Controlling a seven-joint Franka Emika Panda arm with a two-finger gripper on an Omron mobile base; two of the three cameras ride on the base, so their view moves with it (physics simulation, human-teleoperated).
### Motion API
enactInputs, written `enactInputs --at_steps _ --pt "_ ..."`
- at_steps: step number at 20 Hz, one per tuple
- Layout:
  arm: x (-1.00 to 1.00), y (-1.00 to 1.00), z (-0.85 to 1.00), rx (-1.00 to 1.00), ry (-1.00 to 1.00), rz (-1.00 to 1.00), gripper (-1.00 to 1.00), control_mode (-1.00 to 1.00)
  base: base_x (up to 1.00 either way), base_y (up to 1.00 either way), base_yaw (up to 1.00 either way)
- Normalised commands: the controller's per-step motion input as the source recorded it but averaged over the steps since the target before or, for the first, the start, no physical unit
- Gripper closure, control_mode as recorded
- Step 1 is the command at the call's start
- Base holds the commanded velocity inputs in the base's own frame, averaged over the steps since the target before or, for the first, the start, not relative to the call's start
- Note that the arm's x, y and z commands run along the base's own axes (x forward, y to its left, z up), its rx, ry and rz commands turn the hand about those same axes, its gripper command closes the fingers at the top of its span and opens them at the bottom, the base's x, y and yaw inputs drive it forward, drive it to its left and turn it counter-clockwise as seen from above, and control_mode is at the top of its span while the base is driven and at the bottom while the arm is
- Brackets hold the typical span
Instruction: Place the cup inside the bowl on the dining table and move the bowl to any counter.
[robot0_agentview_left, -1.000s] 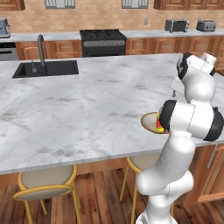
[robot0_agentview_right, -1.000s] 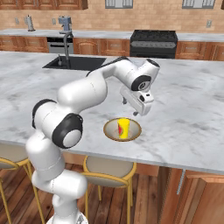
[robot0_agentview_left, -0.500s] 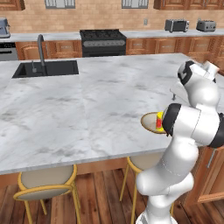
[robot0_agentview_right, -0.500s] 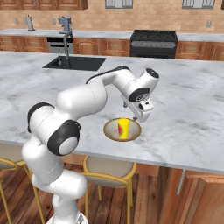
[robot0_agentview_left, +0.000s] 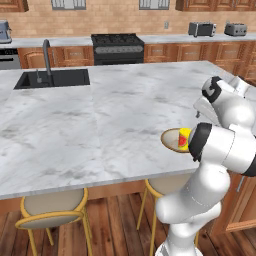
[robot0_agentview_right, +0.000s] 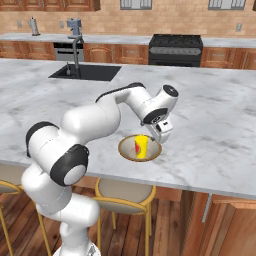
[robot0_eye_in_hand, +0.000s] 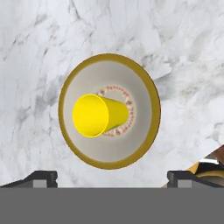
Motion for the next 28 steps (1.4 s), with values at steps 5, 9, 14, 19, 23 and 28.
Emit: enactInputs --at_steps 5,9,14,19,23,28 --pt "0.0 0.0 -0.01 -0.01 0.0 0.0 -1.0 -1.0 0.0 0.0 0.0" --pt "0.0 -0.06 0.0 -0.01 0.03 0.0 -1.0 -1.0 0.0 0.0 0.0" --pt "0.0 -0.22 0.0 0.0 0.01 0.0 -1.0 -1.0 0.0 0.0 0.0" --pt "0.0 -0.24 0.0 0.0 0.0 0.0 -1.0 -1.0 0.0 0.0 0.0" --pt "0.0 -0.24 -0.05 0.0 0.0 0.0 -1.0 -1.0 0.0 0.0 0.0" --pt "0.0 -0.15 -0.11 0.0 0.0 0.0 -1.0 -1.0 0.0 0.0 0.0"
